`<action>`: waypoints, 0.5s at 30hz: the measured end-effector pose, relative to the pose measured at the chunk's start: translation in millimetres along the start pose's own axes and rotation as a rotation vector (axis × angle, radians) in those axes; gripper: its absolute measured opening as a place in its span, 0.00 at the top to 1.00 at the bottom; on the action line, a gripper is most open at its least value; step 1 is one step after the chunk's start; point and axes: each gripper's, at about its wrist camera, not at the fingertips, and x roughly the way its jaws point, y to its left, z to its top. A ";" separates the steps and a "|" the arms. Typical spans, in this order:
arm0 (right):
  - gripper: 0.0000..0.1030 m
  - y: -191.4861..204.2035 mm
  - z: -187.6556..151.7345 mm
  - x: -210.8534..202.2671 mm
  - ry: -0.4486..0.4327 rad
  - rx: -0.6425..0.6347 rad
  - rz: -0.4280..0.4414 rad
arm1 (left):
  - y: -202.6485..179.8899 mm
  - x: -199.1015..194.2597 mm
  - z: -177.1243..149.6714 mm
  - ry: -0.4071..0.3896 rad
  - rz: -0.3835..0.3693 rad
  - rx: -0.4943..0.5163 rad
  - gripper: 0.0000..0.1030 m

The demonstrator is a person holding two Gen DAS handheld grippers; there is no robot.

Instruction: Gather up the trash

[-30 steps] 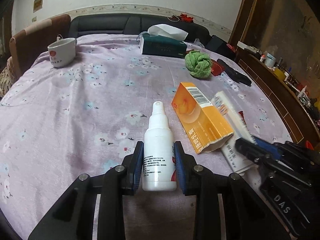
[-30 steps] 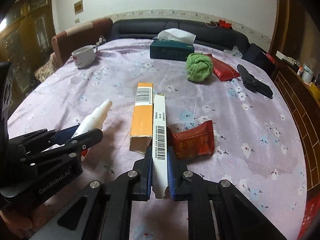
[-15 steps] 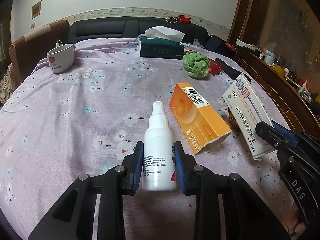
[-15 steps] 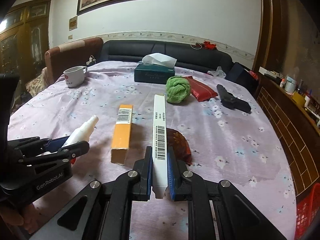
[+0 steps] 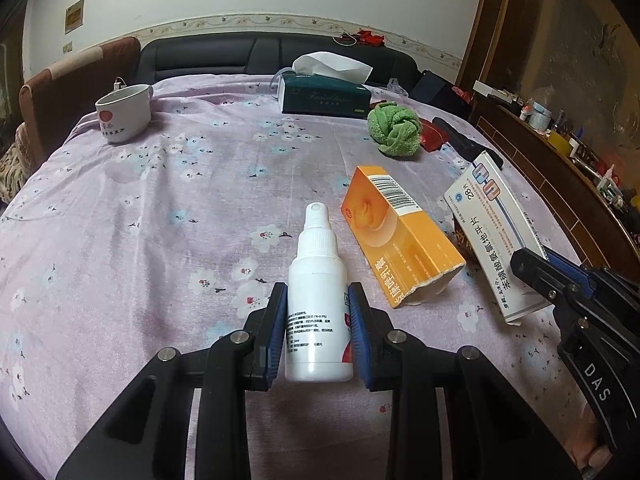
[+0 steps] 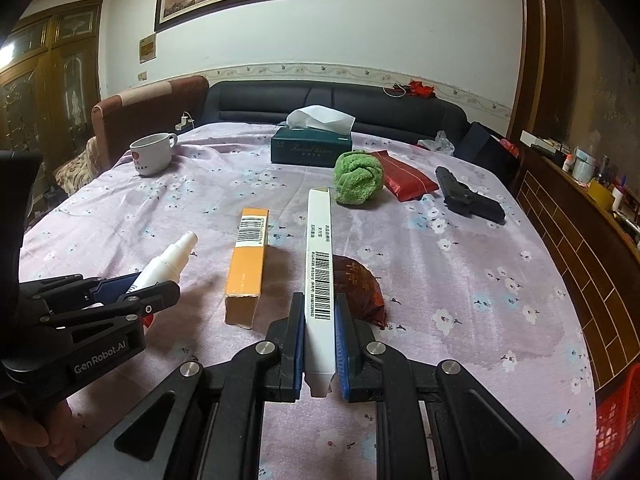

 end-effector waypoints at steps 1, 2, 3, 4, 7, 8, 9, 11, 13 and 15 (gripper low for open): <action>0.87 0.1 -0.1 0.0 0.000 0.001 0.001 | 0.2 0.2 0.0 0.000 0.001 0.000 0.73; 0.87 0.2 -0.1 -0.2 0.000 0.000 0.001 | 0.1 0.0 0.0 0.001 0.001 -0.001 0.72; 0.87 0.1 -0.1 0.0 -0.001 -0.001 0.000 | 0.2 0.2 0.2 0.004 -0.001 -0.002 0.72; 0.87 0.4 -0.3 -0.2 -0.001 -0.002 -0.001 | -0.2 0.2 0.2 0.005 -0.002 -0.002 0.72; 0.87 -0.9 -0.2 0.4 0.002 0.001 0.007 | -1.7 -0.5 0.2 0.005 -0.003 0.003 0.73; 0.87 -1.1 -0.2 -0.1 0.002 0.002 0.008 | -2.0 -0.4 0.2 0.006 -0.005 0.003 0.73; 0.87 -1.6 0.0 0.5 0.003 0.002 0.010 | -2.2 -0.3 0.3 0.007 -0.006 0.004 0.73; 0.87 -1.8 0.0 -0.2 0.002 0.003 0.014 | -2.2 -0.1 0.2 0.008 -0.007 0.004 0.73; 0.87 -2.5 -0.2 -0.5 0.002 0.004 0.019 | -2.5 0.2 0.3 0.009 -0.009 0.005 0.73; 0.87 -2.6 0.2 -1.5 -0.001 0.003 0.022 | -2.8 0.5 0.3 0.010 -0.010 0.005 0.73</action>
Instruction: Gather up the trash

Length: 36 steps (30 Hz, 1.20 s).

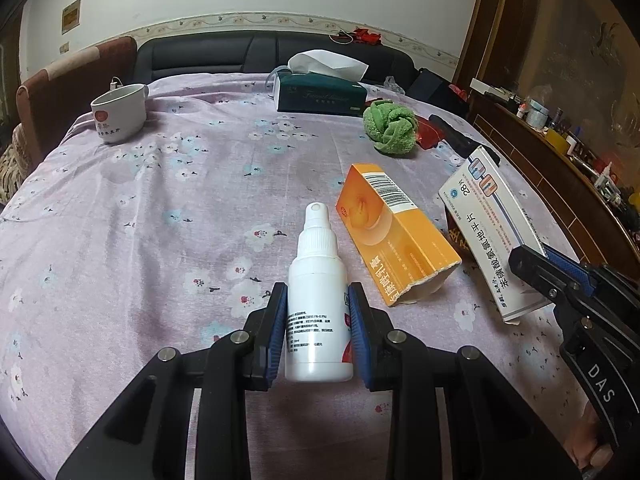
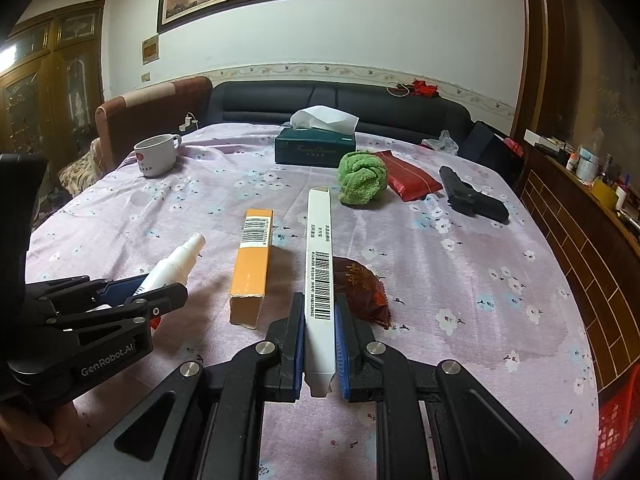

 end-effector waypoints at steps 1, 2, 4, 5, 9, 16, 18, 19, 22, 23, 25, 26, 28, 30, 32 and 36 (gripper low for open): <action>0.87 0.0 0.0 -0.2 -0.001 0.001 0.002 | -0.2 -0.1 -0.1 0.001 -0.002 0.000 0.73; 0.87 0.1 0.1 -0.4 -0.001 0.002 0.004 | -0.3 0.2 -0.1 0.001 -0.002 0.001 0.73; 0.87 -0.3 0.1 -0.8 -0.002 0.002 0.007 | -0.4 0.1 -0.2 0.001 -0.003 0.001 0.73; 0.87 -0.2 0.2 -1.0 -0.002 0.003 0.008 | -0.6 0.2 -0.2 0.000 -0.004 0.001 0.73; 0.87 -3.5 1.4 -3.1 -0.008 0.017 0.016 | -0.2 0.4 0.1 0.000 -0.007 -0.003 0.73; 0.87 -10.7 2.5 -5.6 -0.015 0.052 0.030 | -0.3 -0.5 0.1 -0.003 -0.012 0.000 0.73; 0.87 -11.0 2.5 -5.3 -0.011 0.057 0.038 | -0.1 -0.2 -0.1 0.001 -0.012 -0.004 0.73; 0.87 -10.8 2.7 -5.3 -0.011 0.058 0.039 | 0.5 0.0 0.1 0.002 -0.012 -0.006 0.73; 0.87 -9.9 2.8 -5.5 -0.012 0.055 0.040 | 0.5 0.3 0.1 0.003 -0.013 -0.005 0.73; 0.87 -9.6 2.8 -5.4 -0.011 0.053 0.039 | 0.9 -0.1 0.5 0.004 -0.013 -0.005 0.73; 0.87 -8.3 2.3 -5.4 -0.008 0.047 0.041 | 0.9 0.0 1.0 0.004 -0.012 -0.003 0.73; 0.87 -7.5 2.1 -5.4 -0.007 0.044 0.042 | 0.9 0.2 1.0 0.004 -0.012 -0.003 0.73; 0.87 -6.5 2.1 -5.5 -0.007 0.040 0.042 | 0.7 -0.2 1.1 0.004 -0.011 -0.002 0.73; 0.87 -6.5 2.1 -5.8 -0.009 0.038 0.042 | 0.8 0.2 1.2 0.003 -0.011 -0.001 0.73; 0.87 -6.2 2.0 -6.0 -0.009 0.038 0.041 | 0.7 0.2 1.1 0.002 -0.011 -0.001 0.73; 0.87 -6.1 1.6 -6.0 -0.005 0.039 0.042 | -0.2 -1.0 0.6 -0.002 -0.011 0.002 0.73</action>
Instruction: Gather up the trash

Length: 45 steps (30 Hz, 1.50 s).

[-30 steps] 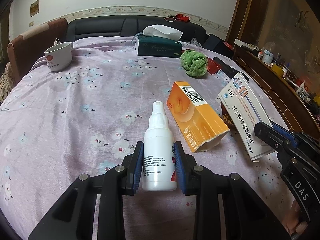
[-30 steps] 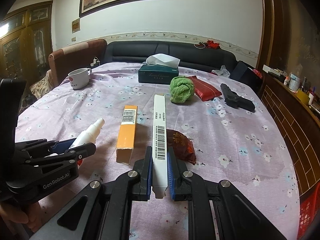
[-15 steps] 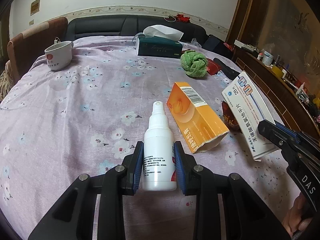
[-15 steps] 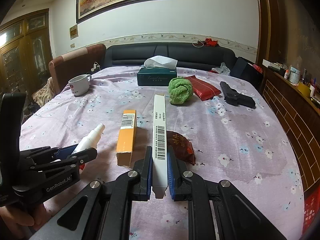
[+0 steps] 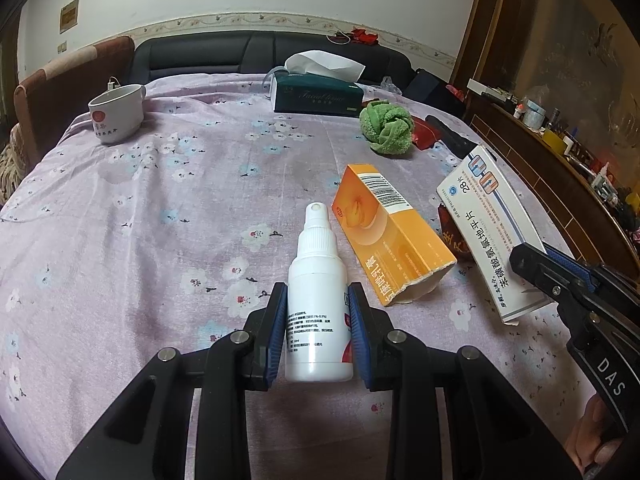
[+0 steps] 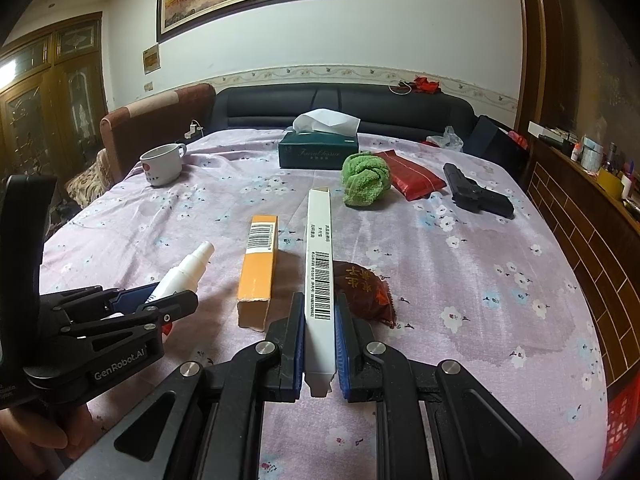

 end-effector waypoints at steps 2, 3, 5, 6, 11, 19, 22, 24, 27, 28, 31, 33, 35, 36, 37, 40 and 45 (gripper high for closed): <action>0.87 0.0 0.2 -0.4 -0.004 0.000 -0.003 | -0.2 -0.9 -0.2 -0.004 0.005 0.000 0.73; 0.87 -0.2 -0.1 0.2 -0.004 0.000 -0.004 | 0.4 -0.8 0.1 -0.004 0.004 -0.003 0.73; 0.87 -0.8 -0.5 2.0 -0.001 0.003 -0.004 | 1.2 -0.6 0.3 -0.004 0.006 -0.007 0.73; 0.87 -0.9 -0.6 3.0 0.002 0.005 -0.003 | 1.3 -0.5 0.4 -0.004 0.007 -0.007 0.73; 0.87 -0.7 -1.3 4.9 0.006 0.005 -0.003 | 1.2 -0.2 0.4 -0.005 0.007 -0.009 0.73; 0.87 1.3 -1.9 2.7 -0.011 0.003 -0.027 | 1.3 -4.1 1.0 -0.023 0.010 -0.010 0.72; 0.87 -0.4 -2.3 -4.0 -0.013 0.037 -0.024 | 0.6 -7.8 1.1 -0.042 0.014 -0.006 0.72; 0.87 -0.1 -2.8 -13.3 -0.020 0.046 -0.026 | 0.0 -10.5 1.4 -0.056 0.015 0.000 0.72; 0.87 0.2 -8.7 -31.1 -0.028 0.063 -0.022 | -2.2 -16.3 1.8 -0.080 0.006 0.003 0.72; 0.87 0.6 -11.6 -36.4 -0.026 0.065 -0.022 | -2.9 -18.7 2.0 -0.088 0.004 0.003 0.72; 0.87 2.8 -21.0 -54.2 -0.024 0.055 -0.031 | -9.3 -29.3 1.2 -0.107 -0.004 0.019 0.72; 0.87 2.5 -26.3 -65.6 -0.026 0.044 -0.052 | -14.2 -40.1 -2.9 -0.112 -0.025 0.021 0.72; 0.87 -2.1 -32.1 -77.7 -0.027 0.048 -0.067 | -20.1 -49.5 -8.7 -0.114 -0.039 0.028 0.72; 0.87 -5.1 -35.4 -83.2 -0.026 0.052 -0.073 | -24.5 -55.2 -13.2 -0.112 -0.040 0.037 0.72; 0.87 -8.5 -39.1 -88.6 -0.025 0.059 -0.079 | -28.4 -61.4 -18.5 -0.112 -0.049 0.040 0.72; 0.87 -16.3 -48.7 -100.3 -0.026 0.071 -0.090 | -39.6 -77.6 -34.7 -0.115 -0.072 0.057 0.72; 0.87 -22.2 -61.5 -108.2 -0.031 0.079 -0.108 | -57.7 -94.3 -58.6 -0.128 -0.090 0.083 0.72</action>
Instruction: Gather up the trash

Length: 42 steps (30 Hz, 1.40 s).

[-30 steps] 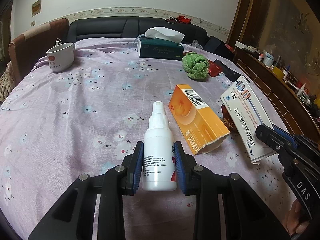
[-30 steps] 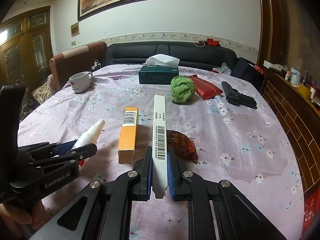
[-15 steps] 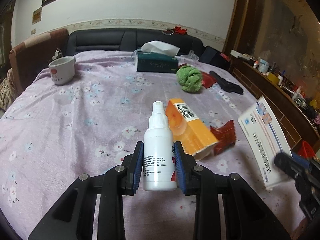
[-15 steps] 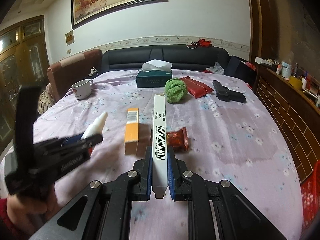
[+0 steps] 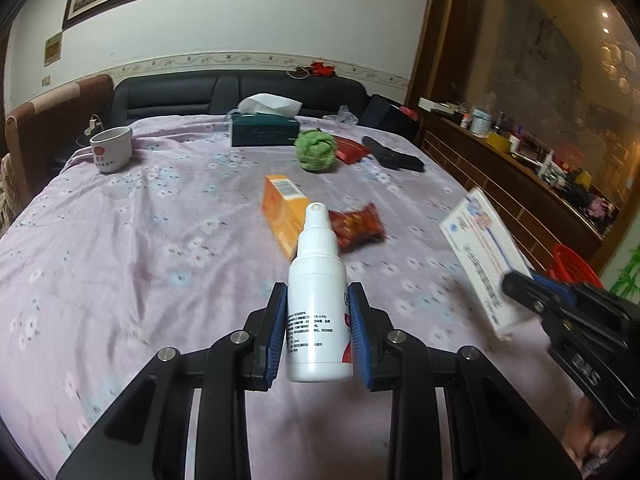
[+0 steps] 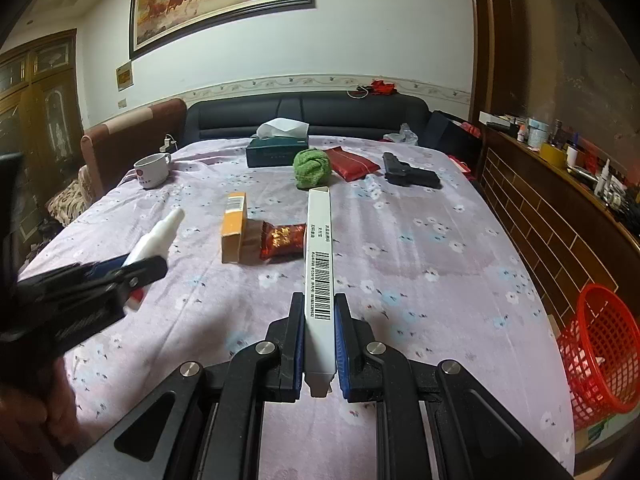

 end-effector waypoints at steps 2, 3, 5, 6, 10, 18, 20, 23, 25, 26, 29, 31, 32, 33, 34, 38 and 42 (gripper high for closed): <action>0.87 -3.3 -3.3 0.4 -0.003 0.004 -0.013 | -7.1 -1.0 -6.4 -0.003 -0.011 0.004 0.72; 0.87 -5.1 -4.3 0.8 -0.001 0.009 -0.014 | -10.2 -0.2 -8.3 -0.002 -0.013 0.010 0.72; 0.87 -10.9 -5.7 2.3 0.006 0.026 -0.012 | -16.1 3.4 -11.7 0.005 -0.017 0.024 0.72; 0.87 -12.8 -6.4 1.9 0.006 0.030 -0.014 | -18.8 5.5 -13.7 0.011 -0.020 0.029 0.72; 0.87 -20.6 -8.3 1.4 0.005 0.043 -0.028 | -24.6 13.3 -18.5 0.032 -0.034 0.039 0.72; 0.87 -36.1 -16.7 11.1 0.014 0.082 -0.034 | -23.4 19.0 -18.4 0.063 -0.049 0.029 0.72; 0.87 -37.9 -17.6 13.2 0.016 0.083 -0.034 | -23.0 20.0 -18.7 0.068 -0.047 0.026 0.72; 0.87 -39.0 -19.4 16.0 0.021 0.083 -0.028 | -22.7 21.8 -18.4 0.079 -0.046 0.021 0.72; 0.87 -39.8 -21.0 18.4 0.027 0.085 -0.024 | -22.7 22.3 -18.2 0.081 -0.048 0.018 0.72; 0.87 -40.3 -21.6 19.7 0.030 0.086 -0.023 | -22.7 22.6 -17.7 0.081 -0.050 0.018 0.72; 0.87 -40.3 -22.5 23.0 0.037 0.087 -0.023 | -24.2 23.1 -18.0 0.085 -0.060 0.022 0.72; 0.87 -40.4 -22.8 24.0 0.039 0.085 -0.027 | -25.2 23.2 -18.4 0.085 -0.063 0.024 0.72; 0.87 -40.3 -23.0 24.4 0.041 0.086 -0.028 | -25.3 23.0 -18.4 0.085 -0.063 0.024 0.72; 0.87 -40.3 -23.2 24.6 0.043 0.086 -0.028 | -25.6 22.8 -18.3 0.084 -0.066 0.024 0.72; 0.87 -40.3 -23.3 24.4 0.043 0.086 -0.031 | -26.1 22.5 -18.3 0.082 -0.067 0.025 0.72; 0.87 -40.1 -22.2 22.6 0.041 0.084 -0.035 | -27.0 20.2 -18.9 0.077 -0.066 0.029 0.72; 0.87 -38.1 -21.4 19.0 0.036 0.079 -0.039 | -26.7 18.9 -18.9 0.075 -0.068 0.027 0.72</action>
